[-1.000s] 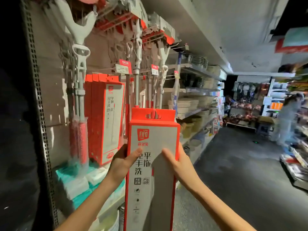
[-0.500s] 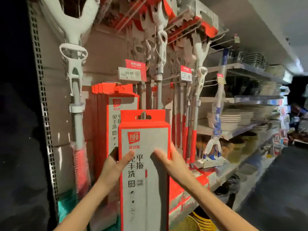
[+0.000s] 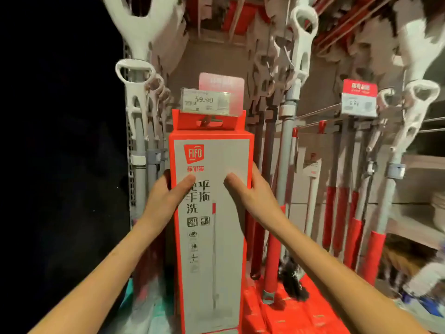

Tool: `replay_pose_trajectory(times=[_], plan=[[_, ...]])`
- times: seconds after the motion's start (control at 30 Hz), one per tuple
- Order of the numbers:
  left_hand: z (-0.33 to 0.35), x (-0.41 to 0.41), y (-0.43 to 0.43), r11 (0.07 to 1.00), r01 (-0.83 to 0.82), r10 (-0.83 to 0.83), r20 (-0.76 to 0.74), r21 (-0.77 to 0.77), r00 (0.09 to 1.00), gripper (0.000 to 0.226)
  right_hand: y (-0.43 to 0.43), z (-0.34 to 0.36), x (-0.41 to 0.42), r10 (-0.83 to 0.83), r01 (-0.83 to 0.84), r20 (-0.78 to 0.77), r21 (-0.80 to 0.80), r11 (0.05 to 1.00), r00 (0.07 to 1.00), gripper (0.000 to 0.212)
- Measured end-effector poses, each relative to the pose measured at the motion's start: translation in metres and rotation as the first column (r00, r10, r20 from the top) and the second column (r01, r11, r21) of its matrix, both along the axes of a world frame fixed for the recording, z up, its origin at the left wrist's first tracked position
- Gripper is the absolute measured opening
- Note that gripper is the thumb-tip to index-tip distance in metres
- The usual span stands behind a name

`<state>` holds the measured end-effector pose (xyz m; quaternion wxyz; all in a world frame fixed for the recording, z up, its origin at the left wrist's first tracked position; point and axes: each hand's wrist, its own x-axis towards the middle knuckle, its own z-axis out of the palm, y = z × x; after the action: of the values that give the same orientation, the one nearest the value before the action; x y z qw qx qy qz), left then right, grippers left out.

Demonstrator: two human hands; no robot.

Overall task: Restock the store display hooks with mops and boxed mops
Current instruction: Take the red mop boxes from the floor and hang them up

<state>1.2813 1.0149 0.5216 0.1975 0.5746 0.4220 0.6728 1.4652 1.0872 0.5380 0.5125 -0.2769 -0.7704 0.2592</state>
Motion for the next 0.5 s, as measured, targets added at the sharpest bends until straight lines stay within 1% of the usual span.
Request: replay_pose_trajectory(times=[0.1,0.13,0.17,0.27,0.37,0.5], plan=[[0.012,-0.002,0.009,0.998,-0.068,0.069,-0.015,0.009,0.998,0.039,0.014,0.008,-0.007,0.046,-0.046,-0.023,0.000,0.999,0.999,0.049],[0.013,-0.003,0.012,0.997,-0.079,0.079,-0.024,0.011,0.997,0.036,0.018,0.008,-0.008,0.060,-0.060,-0.025,0.004,0.998,0.998,0.050],[0.012,-0.004,0.014,0.997,-0.081,0.081,-0.028,0.010,0.996,0.037,0.021,0.007,-0.010,0.069,-0.069,-0.025,0.006,0.998,0.997,0.051],[0.010,-0.010,0.019,0.995,-0.102,0.102,-0.043,0.007,0.994,0.051,0.024,0.002,-0.013,0.067,-0.067,-0.003,0.018,0.998,0.998,0.045],[0.009,-0.015,0.023,0.995,-0.104,0.104,-0.060,0.004,0.993,0.054,0.022,0.003,-0.013,0.048,-0.048,0.015,0.029,0.998,0.999,0.044],[0.001,-0.021,0.024,0.994,-0.107,0.105,-0.079,-0.018,0.991,0.058,0.022,-0.002,-0.016,-0.002,-0.002,0.072,0.058,0.998,0.997,0.050]])
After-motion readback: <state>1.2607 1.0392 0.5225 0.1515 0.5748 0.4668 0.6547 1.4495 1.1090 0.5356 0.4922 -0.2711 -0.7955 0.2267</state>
